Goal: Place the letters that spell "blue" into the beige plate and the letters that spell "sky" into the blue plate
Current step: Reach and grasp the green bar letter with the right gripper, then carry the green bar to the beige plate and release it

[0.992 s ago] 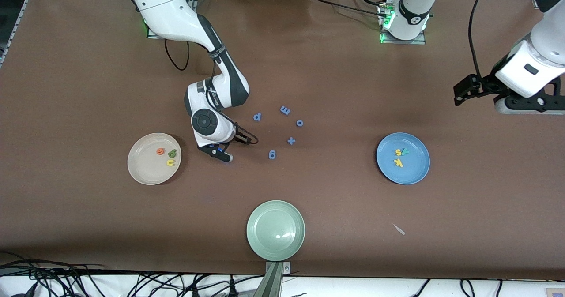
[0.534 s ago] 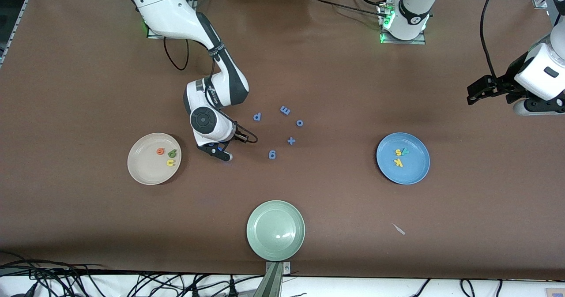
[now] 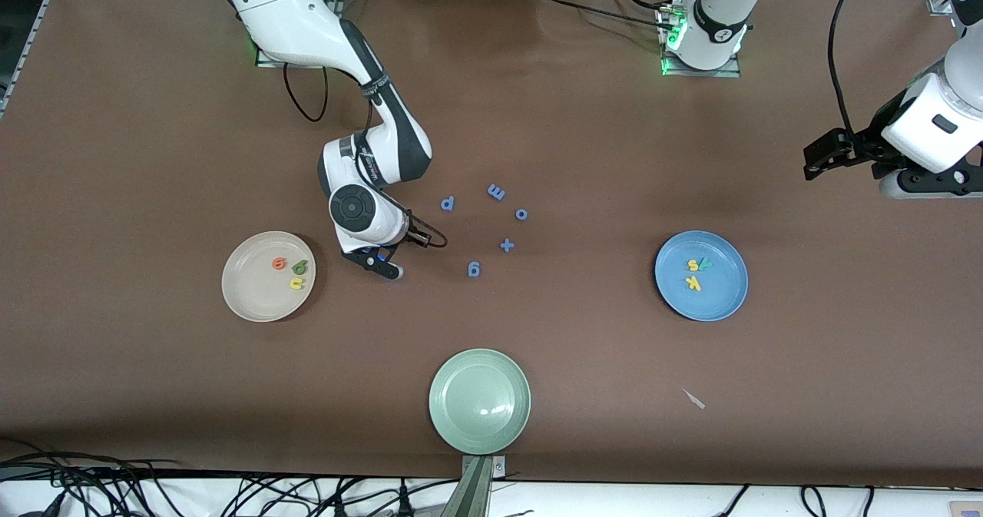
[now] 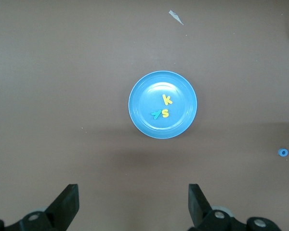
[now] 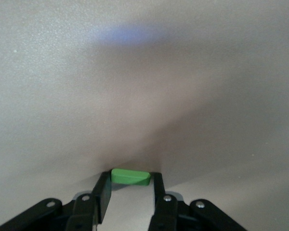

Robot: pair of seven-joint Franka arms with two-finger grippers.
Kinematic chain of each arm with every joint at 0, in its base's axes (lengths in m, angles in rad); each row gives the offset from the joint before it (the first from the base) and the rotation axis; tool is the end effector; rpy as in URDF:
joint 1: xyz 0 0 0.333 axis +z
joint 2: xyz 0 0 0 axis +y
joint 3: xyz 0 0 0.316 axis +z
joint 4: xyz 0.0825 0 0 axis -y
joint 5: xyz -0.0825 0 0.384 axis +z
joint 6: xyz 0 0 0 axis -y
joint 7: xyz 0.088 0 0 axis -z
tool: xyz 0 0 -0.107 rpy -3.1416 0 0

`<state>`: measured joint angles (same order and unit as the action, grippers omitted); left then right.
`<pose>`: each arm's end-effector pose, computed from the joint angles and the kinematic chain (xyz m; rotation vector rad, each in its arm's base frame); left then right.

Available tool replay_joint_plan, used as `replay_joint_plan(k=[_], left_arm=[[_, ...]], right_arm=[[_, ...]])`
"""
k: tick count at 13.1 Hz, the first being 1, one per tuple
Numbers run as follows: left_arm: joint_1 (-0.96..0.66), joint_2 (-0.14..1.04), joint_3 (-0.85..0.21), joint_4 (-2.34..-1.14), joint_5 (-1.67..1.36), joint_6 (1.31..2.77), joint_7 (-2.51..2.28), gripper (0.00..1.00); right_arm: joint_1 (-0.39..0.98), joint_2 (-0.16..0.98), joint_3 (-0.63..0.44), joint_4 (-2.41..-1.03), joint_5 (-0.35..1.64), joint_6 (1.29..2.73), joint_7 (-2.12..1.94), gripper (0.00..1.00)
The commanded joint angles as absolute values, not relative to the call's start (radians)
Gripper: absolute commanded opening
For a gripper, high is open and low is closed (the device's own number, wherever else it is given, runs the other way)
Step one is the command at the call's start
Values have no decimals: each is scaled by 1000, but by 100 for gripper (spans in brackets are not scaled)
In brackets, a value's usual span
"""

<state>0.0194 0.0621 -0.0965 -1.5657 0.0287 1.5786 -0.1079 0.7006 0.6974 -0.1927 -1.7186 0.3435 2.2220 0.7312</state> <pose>0.5712 -0.0394 0.5927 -3.1133 -0.0466 0.0726 0.5591 0.3341 0.1748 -3.0501 0.6552 0.3324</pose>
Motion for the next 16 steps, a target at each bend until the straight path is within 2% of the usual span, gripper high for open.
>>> replay_joint_plan(k=[1, 3, 5, 9, 10, 11, 16], left_arm=[[18, 54, -100, -1549, 12, 1574, -92, 100], [20, 61, -104, -1542, 12, 1575, -92, 100], [20, 61, -104, -1539, 9, 1574, -92, 100], [18, 61, -106, -1537, 9, 1575, -92, 100], [18, 61, -106, -1537, 9, 1574, -94, 100], [18, 61, -106, -1537, 9, 1575, -94, 100], [20, 61, -106, -1537, 5, 1574, -92, 100]], right_arm=[[709, 673, -201, -1761, 345, 2230, 719, 41], [709, 673, -201, -1761, 345, 2232, 719, 38], [709, 673, -201, -1759, 345, 2232, 718, 27], [709, 673, -213, -1759, 345, 2227, 689, 24], [709, 673, -215, -1761, 345, 2227, 680, 11], [709, 673, -215, -1759, 345, 2227, 673, 1], [709, 652, -235, -1759, 345, 2220, 645, 0]])
